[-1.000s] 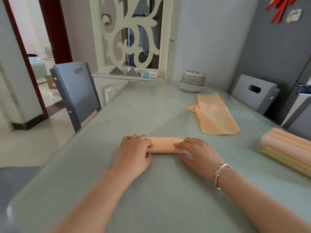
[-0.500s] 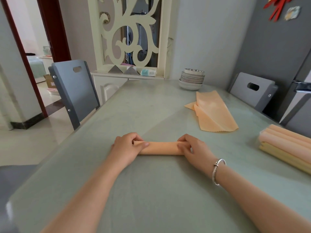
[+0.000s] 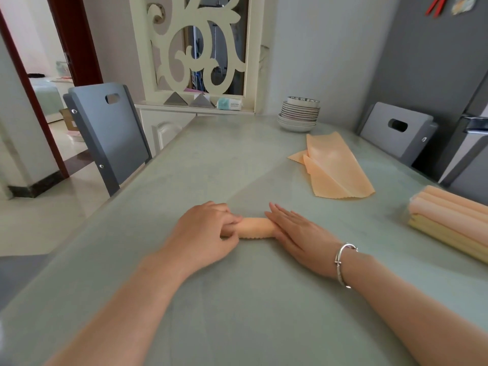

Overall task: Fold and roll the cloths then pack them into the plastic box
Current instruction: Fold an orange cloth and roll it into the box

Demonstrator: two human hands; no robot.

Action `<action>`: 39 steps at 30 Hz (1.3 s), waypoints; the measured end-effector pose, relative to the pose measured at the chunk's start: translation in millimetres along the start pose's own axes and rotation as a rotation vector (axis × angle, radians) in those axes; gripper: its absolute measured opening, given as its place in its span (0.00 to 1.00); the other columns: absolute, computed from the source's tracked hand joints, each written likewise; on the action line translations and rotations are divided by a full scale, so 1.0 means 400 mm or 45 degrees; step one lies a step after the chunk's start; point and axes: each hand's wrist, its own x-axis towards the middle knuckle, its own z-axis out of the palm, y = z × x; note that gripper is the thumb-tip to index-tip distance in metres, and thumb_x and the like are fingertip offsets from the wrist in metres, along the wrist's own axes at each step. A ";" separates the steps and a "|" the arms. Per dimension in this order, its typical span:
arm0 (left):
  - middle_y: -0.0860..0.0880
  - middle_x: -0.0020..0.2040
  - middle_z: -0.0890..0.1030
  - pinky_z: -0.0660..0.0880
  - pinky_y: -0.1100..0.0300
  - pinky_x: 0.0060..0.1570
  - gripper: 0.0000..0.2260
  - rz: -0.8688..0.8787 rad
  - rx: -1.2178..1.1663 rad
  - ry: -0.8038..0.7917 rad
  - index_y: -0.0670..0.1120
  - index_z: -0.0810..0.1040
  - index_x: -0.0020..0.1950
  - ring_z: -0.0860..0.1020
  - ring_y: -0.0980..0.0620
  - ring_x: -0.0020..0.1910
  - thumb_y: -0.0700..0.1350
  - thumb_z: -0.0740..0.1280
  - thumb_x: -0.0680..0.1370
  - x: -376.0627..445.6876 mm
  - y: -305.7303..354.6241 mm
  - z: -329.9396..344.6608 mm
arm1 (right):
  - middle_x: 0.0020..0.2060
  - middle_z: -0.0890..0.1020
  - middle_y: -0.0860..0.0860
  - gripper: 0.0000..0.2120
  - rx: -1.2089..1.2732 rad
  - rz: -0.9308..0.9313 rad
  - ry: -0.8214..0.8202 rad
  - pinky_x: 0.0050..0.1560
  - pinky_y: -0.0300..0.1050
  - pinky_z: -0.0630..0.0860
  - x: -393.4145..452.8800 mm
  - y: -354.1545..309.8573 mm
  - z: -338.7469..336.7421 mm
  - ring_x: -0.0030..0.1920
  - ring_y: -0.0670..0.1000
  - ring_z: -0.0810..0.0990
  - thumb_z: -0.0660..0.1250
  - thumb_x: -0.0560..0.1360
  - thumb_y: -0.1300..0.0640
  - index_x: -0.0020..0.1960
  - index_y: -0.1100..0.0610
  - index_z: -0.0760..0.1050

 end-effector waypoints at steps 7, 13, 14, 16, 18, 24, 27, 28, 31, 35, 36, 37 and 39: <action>0.59 0.56 0.78 0.72 0.58 0.52 0.15 -0.072 0.052 -0.076 0.59 0.76 0.63 0.73 0.56 0.57 0.52 0.66 0.76 -0.005 0.008 -0.009 | 0.72 0.64 0.47 0.22 -0.042 0.124 -0.053 0.68 0.42 0.61 0.002 -0.011 -0.022 0.71 0.51 0.64 0.51 0.82 0.49 0.75 0.49 0.55; 0.59 0.56 0.77 0.71 0.58 0.49 0.12 -0.044 0.142 -0.123 0.56 0.75 0.59 0.71 0.55 0.58 0.44 0.63 0.77 0.006 0.042 -0.010 | 0.58 0.76 0.52 0.17 -0.305 0.123 -0.040 0.52 0.51 0.72 -0.022 -0.012 -0.037 0.56 0.57 0.76 0.53 0.80 0.59 0.68 0.53 0.63; 0.58 0.55 0.77 0.71 0.57 0.48 0.11 -0.026 0.165 -0.124 0.55 0.75 0.57 0.71 0.55 0.58 0.44 0.63 0.76 0.013 0.053 -0.005 | 0.56 0.77 0.52 0.16 -0.309 0.125 -0.025 0.51 0.51 0.73 -0.036 -0.004 -0.040 0.54 0.57 0.77 0.54 0.79 0.61 0.67 0.53 0.64; 0.56 0.53 0.78 0.71 0.56 0.47 0.09 0.021 0.195 -0.106 0.53 0.75 0.55 0.73 0.53 0.57 0.44 0.63 0.76 0.032 0.090 0.004 | 0.54 0.77 0.51 0.17 -0.322 0.140 0.038 0.48 0.50 0.72 -0.073 0.022 -0.055 0.52 0.57 0.77 0.55 0.78 0.62 0.65 0.53 0.65; 0.55 0.50 0.78 0.71 0.57 0.45 0.08 0.062 0.188 -0.049 0.53 0.75 0.53 0.74 0.52 0.56 0.44 0.63 0.76 0.067 0.140 0.009 | 0.53 0.76 0.51 0.16 -0.319 0.168 0.141 0.42 0.47 0.67 -0.117 0.050 -0.082 0.51 0.56 0.76 0.55 0.78 0.61 0.65 0.52 0.65; 0.54 0.49 0.78 0.69 0.57 0.40 0.06 0.270 0.091 0.063 0.52 0.74 0.51 0.74 0.52 0.55 0.43 0.62 0.76 0.240 0.378 0.045 | 0.48 0.78 0.51 0.19 -0.327 0.356 0.451 0.35 0.46 0.66 -0.309 0.194 -0.190 0.45 0.56 0.78 0.60 0.75 0.64 0.64 0.51 0.69; 0.54 0.51 0.77 0.70 0.56 0.43 0.08 0.366 0.071 0.005 0.52 0.73 0.52 0.72 0.52 0.57 0.42 0.61 0.76 0.317 0.500 0.093 | 0.54 0.77 0.48 0.19 -0.315 0.531 0.456 0.40 0.46 0.70 -0.407 0.273 -0.224 0.50 0.53 0.77 0.56 0.78 0.61 0.67 0.47 0.64; 0.54 0.52 0.77 0.71 0.56 0.44 0.08 0.378 0.055 -0.013 0.52 0.74 0.52 0.72 0.52 0.58 0.42 0.61 0.76 0.327 0.520 0.107 | 0.56 0.77 0.48 0.19 -0.314 0.558 0.433 0.41 0.46 0.68 -0.425 0.284 -0.228 0.52 0.53 0.77 0.56 0.78 0.60 0.67 0.46 0.63; 0.54 0.53 0.77 0.72 0.55 0.44 0.08 0.427 0.032 -0.048 0.52 0.74 0.53 0.72 0.52 0.58 0.42 0.61 0.76 0.357 0.580 0.159 | 0.61 0.75 0.48 0.20 -0.299 0.608 0.398 0.48 0.45 0.67 -0.480 0.325 -0.227 0.57 0.53 0.74 0.56 0.78 0.60 0.69 0.48 0.63; 0.55 0.50 0.77 0.71 0.56 0.42 0.07 0.421 -0.002 -0.052 0.51 0.74 0.51 0.72 0.53 0.55 0.42 0.62 0.75 0.371 0.594 0.185 | 0.63 0.74 0.49 0.20 -0.263 0.598 0.408 0.51 0.44 0.66 -0.493 0.353 -0.221 0.60 0.53 0.73 0.57 0.78 0.61 0.69 0.51 0.64; 0.55 0.49 0.78 0.72 0.55 0.42 0.07 0.419 -0.010 -0.050 0.51 0.74 0.50 0.72 0.52 0.55 0.42 0.62 0.75 0.372 0.591 0.186 | 0.63 0.74 0.49 0.20 -0.260 0.595 0.409 0.51 0.45 0.67 -0.491 0.356 -0.219 0.60 0.53 0.73 0.57 0.78 0.62 0.68 0.51 0.65; 0.54 0.48 0.78 0.73 0.54 0.43 0.07 0.418 -0.019 -0.047 0.51 0.74 0.50 0.72 0.52 0.54 0.42 0.62 0.75 0.372 0.589 0.186 | 0.63 0.74 0.48 0.20 -0.251 0.594 0.409 0.51 0.46 0.68 -0.489 0.359 -0.216 0.60 0.53 0.73 0.57 0.77 0.62 0.69 0.50 0.65; 0.54 0.48 0.78 0.74 0.53 0.43 0.07 0.413 -0.041 -0.043 0.50 0.75 0.49 0.72 0.52 0.54 0.41 0.62 0.75 0.372 0.586 0.182 | 0.63 0.74 0.48 0.21 -0.224 0.595 0.417 0.51 0.47 0.70 -0.484 0.364 -0.216 0.59 0.53 0.74 0.57 0.77 0.61 0.69 0.49 0.64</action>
